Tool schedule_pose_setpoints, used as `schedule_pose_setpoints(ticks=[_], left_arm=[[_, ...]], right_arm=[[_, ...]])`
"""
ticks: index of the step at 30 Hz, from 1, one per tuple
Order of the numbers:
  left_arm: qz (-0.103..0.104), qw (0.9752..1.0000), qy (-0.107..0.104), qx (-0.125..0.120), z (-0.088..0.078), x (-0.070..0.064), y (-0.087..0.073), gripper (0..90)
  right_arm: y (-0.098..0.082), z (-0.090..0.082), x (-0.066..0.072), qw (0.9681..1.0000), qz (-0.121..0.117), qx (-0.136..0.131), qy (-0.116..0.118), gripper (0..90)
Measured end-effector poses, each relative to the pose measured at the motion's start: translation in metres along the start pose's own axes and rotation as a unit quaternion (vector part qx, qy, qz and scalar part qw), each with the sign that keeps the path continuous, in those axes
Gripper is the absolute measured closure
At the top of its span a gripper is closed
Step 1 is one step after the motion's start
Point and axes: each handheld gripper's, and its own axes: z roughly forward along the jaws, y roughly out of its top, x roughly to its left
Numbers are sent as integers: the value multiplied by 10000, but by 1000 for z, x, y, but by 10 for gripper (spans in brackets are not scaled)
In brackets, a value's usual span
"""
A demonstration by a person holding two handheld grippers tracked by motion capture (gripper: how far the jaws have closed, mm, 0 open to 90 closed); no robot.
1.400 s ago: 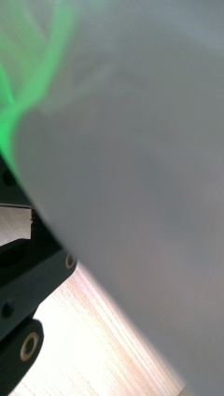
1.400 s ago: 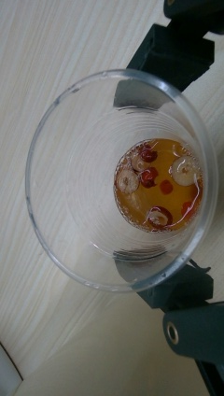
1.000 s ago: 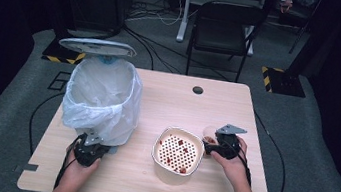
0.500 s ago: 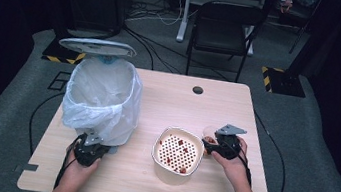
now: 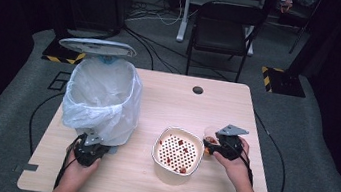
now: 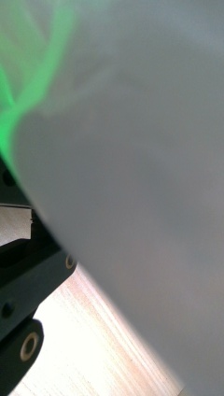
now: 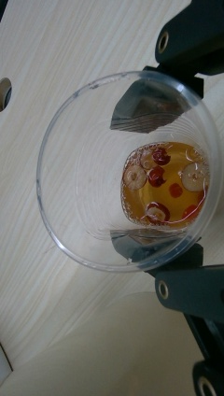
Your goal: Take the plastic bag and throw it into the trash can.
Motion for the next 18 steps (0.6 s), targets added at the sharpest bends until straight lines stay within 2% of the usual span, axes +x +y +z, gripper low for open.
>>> schedule_pose_setpoints(ticks=[2, 3, 4, 7, 13, 15, 18], left_arm=[[-9, 10000, 12, -13, 0, 0, 0, 900], [85, 10000, -29, -23, 0, 1, 0, 900], [92, 9999, -34, -32, 0, 1, 0, 900], [-21, 10000, 6, 14, 0, 0, 0, 900], [6, 10000, 3, 3, 0, 0, 0, 900], [114, 9999, -40, -13, 0, 1, 1, 900], [41, 10000, -27, 0, 0, 0, 0, 900]], right_arm=[[0, -1, -1, 10000, -53, 23, 13, 400], [0, -2, -1, 10000, -71, 22, 15, 401], [1, -3, 0, 10000, -59, 24, 10, 402], [3, -6, 0, 9999, -123, 1, 0, 403], [11, -14, -1, 9996, -270, -7, 88, 405], [13, -15, -1, 9994, -314, -3, 110, 405], [17, -17, -2, 9991, -392, -9, 167, 407]])
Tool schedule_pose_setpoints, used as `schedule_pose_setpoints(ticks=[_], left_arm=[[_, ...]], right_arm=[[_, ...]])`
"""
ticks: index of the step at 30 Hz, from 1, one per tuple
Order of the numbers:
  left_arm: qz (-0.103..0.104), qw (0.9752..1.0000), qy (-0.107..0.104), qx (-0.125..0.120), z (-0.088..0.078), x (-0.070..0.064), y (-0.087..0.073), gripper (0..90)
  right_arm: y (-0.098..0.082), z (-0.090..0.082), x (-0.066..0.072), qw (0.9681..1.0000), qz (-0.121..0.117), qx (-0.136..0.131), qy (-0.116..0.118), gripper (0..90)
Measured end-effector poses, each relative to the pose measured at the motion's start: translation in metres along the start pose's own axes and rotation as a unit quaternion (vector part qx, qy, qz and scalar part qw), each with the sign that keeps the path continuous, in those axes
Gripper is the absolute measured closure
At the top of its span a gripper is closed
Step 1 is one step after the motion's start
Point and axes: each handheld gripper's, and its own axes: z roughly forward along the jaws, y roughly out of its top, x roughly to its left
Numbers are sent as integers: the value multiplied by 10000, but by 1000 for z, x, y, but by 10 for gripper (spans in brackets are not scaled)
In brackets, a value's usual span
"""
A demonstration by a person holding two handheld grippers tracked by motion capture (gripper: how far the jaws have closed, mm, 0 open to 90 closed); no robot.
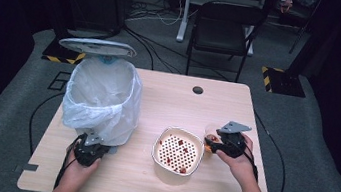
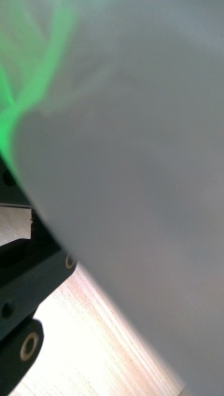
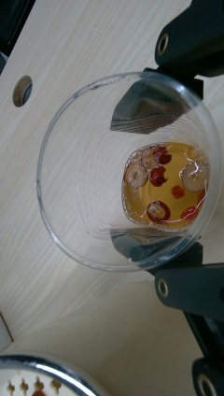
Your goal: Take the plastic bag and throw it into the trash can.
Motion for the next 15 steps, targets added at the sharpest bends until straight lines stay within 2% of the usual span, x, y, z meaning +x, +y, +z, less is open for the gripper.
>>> schedule_pose_setpoints(ticks=[1, 3, 5, 11, 12, 15], left_arm=[[-61, 10000, 28, 20, 0, -1, 0, 900], [-37, 10000, 22, 3, 0, 0, 0, 900], [-45, 10000, 24, 3, 0, 0, 0, 900], [-44, 10000, 22, 1, 0, 0, 0, 900], [52, 10000, -12, -25, 0, 1, 0, 900], [-55, 10000, 27, 30, 0, 0, 0, 900]], right_arm=[[2, -1, -1, 10000, -57, -7, 25, 408], [4, -2, -1, 9999, -85, -25, 71, 409], [8, -5, -3, 9996, -258, -11, 115, 410], [22, -11, -6, 9985, -498, 46, 218, 409], [24, -12, -6, 9986, -480, 38, 228, 409], [31, -14, -8, 9975, -656, -44, 263, 411]])
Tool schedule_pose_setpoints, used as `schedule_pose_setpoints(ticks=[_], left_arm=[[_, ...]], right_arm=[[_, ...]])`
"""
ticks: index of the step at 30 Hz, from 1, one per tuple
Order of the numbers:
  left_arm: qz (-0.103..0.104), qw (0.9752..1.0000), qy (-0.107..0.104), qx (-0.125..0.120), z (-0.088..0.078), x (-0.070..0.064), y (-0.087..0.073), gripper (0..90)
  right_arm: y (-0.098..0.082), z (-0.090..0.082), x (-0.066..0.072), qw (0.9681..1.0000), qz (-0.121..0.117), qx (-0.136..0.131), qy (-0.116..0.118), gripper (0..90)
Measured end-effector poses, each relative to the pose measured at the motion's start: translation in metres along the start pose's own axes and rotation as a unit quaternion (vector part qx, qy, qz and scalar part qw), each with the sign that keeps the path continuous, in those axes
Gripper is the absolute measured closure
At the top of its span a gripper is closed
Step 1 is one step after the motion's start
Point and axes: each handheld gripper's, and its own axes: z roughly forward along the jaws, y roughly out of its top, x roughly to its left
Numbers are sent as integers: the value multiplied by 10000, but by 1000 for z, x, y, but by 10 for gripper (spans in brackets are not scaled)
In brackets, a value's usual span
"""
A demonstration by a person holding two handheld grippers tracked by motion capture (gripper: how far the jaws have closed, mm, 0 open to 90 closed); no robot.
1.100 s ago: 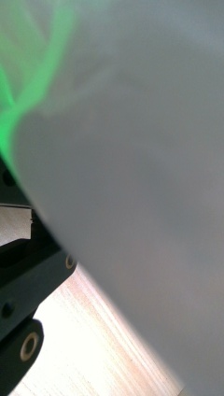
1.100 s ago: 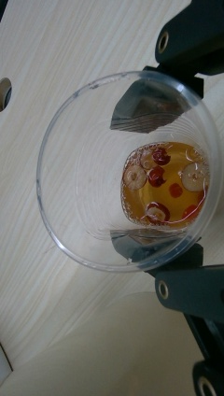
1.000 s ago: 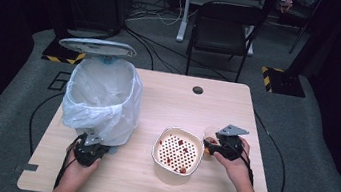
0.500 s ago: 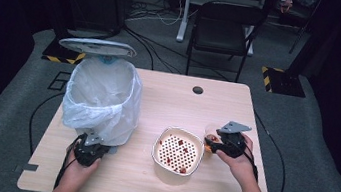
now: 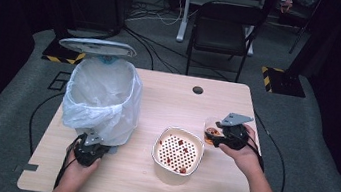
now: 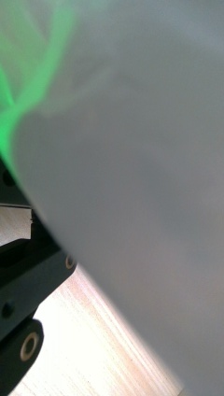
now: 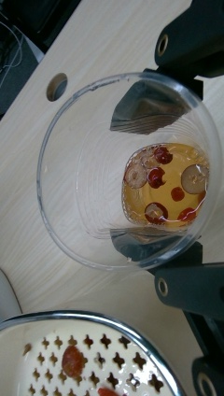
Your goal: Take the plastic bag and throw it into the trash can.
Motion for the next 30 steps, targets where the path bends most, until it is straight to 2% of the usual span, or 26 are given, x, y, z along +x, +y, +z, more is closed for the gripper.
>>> schedule_pose_setpoints(ticks=[2, 3, 6, 10, 11, 14, 16, 17, 18, 19, 20, 22, 24, 29, 30], left_arm=[[14, 10000, -2, -46, 1, 0, 0, 900], [9, 10000, -2, -44, 0, 0, 0, 900], [120, 9999, -36, -52, 0, 1, 0, 900], [99, 9999, -38, -53, 0, 1, 0, 900], [22, 9999, -37, -93, 1, 0, 0, 900], [76, 9999, -42, -70, 1, 1, 0, 900], [-41, 10000, -4, -58, 1, 0, 0, 900], [-55, 10000, 5, -48, 1, -1, 0, 900], [73, 9999, -45, -67, 0, 1, 0, 900], [-15, 10000, -4, -38, 0, 0, 0, 900], [97, 9999, -41, -47, 0, 1, 0, 900], [-33, 10000, 15, -41, 1, 0, 0, 900], [-2, 10000, -2, -53, 1, 0, 0, 900], [-25, 10000, 3, -61, 1, 0, 0, 900], [-25, 10000, 6, -61, 1, 0, 0, 900]], right_arm=[[5, -1, -1, 9999, -117, -40, 79, 411], [7, -2, -1, 9999, -94, -49, 108, 411], [14, -2, -2, 9995, -196, -89, 221, 411], [23, -2, -3, 9989, -345, -94, 315, 411], [25, -2, -3, 9986, -371, -115, 361, 411], [31, -1, -4, 9976, -368, -245, 526, 411], [34, -1, -3, 9970, -425, -294, 569, 412], [36, 0, -3, 9964, -489, -363, 596, 411], [37, 0, -3, 9954, -593, -365, 651, 411], [39, 1, -2, 9952, -589, -399, 668, 411], [41, 1, -1, 9942, -631, -448, 749, 411], [44, 1, 0, 9927, -679, -543, 832, 411], [46, 2, 1, 9914, -716, -608, 916, 411], [51, 3, 5, 9902, -857, -601, 920, 411], [52, 2, 6, 9894, -958, -598, 911, 411]])
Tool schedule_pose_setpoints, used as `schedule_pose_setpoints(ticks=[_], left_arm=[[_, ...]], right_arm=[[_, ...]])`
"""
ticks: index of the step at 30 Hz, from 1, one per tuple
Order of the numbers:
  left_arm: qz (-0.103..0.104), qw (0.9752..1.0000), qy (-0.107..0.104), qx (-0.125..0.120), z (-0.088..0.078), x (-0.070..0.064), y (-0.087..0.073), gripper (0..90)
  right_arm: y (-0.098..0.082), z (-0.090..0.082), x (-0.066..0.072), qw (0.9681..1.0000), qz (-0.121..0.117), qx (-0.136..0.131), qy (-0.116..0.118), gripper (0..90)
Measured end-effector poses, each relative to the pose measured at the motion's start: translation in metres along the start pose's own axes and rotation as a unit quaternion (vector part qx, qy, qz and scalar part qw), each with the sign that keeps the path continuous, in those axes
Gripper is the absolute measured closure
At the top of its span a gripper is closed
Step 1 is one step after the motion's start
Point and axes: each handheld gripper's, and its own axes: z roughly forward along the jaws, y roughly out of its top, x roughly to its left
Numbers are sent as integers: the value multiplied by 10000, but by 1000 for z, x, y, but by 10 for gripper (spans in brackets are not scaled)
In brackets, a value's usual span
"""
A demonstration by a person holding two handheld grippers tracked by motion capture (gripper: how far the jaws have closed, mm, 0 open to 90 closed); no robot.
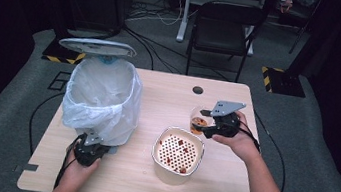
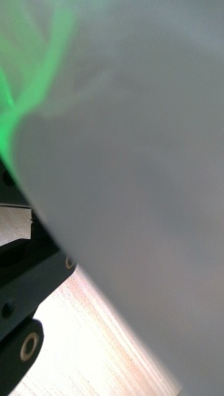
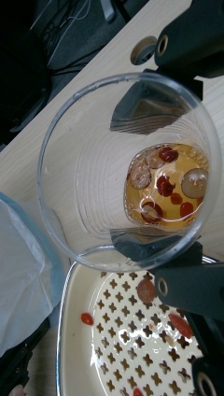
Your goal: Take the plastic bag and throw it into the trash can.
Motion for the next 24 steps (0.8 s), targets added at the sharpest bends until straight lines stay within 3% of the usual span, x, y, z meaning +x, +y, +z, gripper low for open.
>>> schedule_pose_setpoints(ticks=[10, 16, 24], left_arm=[[0, 10000, 10, 36, 0, 0, 0, 900], [45, 10000, -52, -31, 0, 1, 0, 900], [72, 10000, -29, -19, 0, 1, 0, 900]], right_arm=[[13, -2, 15, 9982, -568, 29, -173, 421], [23, -4, 25, 9942, -1019, 128, -318, 427], [30, -5, 35, 9895, -1392, 134, -365, 433]])
